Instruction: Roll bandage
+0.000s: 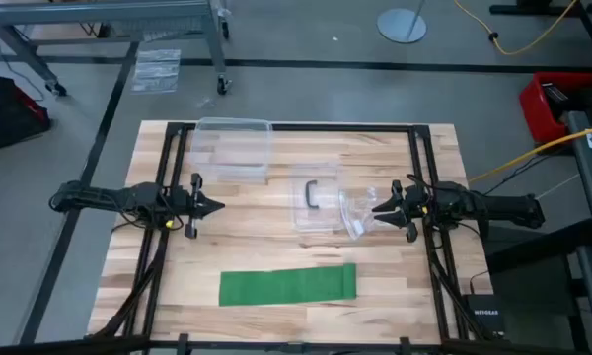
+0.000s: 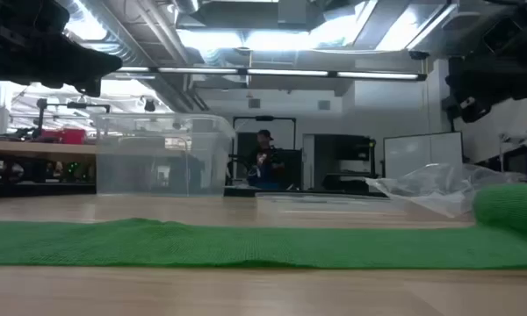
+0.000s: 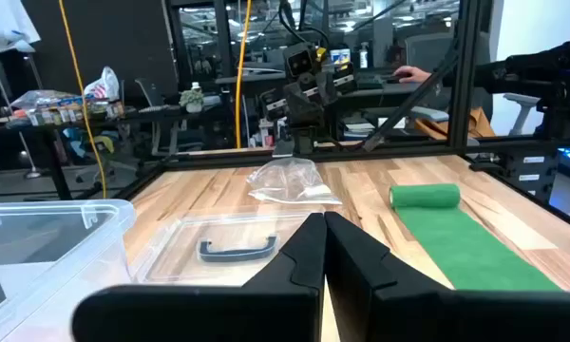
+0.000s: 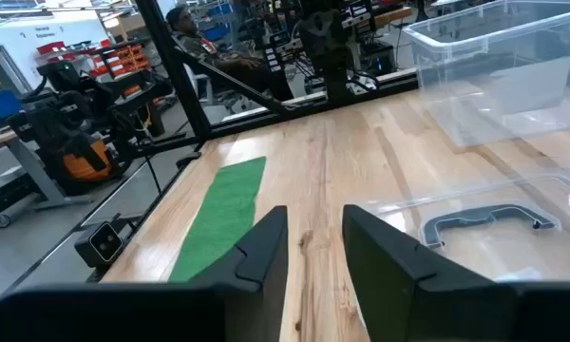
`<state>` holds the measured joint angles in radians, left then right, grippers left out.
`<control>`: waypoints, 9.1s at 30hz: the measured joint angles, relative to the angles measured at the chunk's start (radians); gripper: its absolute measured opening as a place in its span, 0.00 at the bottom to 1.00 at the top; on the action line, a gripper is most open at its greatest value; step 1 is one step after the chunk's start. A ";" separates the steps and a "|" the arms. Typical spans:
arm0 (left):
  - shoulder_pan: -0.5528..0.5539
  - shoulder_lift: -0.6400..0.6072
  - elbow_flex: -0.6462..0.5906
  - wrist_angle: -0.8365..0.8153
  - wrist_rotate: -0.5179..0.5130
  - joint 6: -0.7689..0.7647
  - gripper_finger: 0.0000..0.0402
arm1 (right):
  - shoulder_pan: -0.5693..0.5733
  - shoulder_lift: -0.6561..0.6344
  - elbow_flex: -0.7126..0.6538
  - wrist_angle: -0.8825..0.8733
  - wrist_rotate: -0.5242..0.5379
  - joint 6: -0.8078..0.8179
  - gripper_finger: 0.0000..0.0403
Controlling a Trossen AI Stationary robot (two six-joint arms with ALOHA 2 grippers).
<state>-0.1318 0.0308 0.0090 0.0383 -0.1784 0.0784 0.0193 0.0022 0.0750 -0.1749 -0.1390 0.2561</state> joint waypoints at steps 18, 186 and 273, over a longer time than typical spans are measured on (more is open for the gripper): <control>0.000 0.000 0.000 0.000 0.000 0.000 0.00 | 0.000 0.000 0.000 0.000 0.000 0.000 0.27; -0.250 1.973 1.151 0.256 0.060 -0.263 0.45 | 0.199 0.655 0.161 0.047 -0.325 0.594 0.27; -0.305 1.993 1.509 -0.739 0.087 -0.707 0.45 | 0.196 0.670 0.160 0.046 -0.287 0.519 0.27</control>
<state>-0.4368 2.0238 1.5181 -0.7006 -0.0918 -0.6289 0.2157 0.6720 0.2348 -0.1284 -0.4259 0.7753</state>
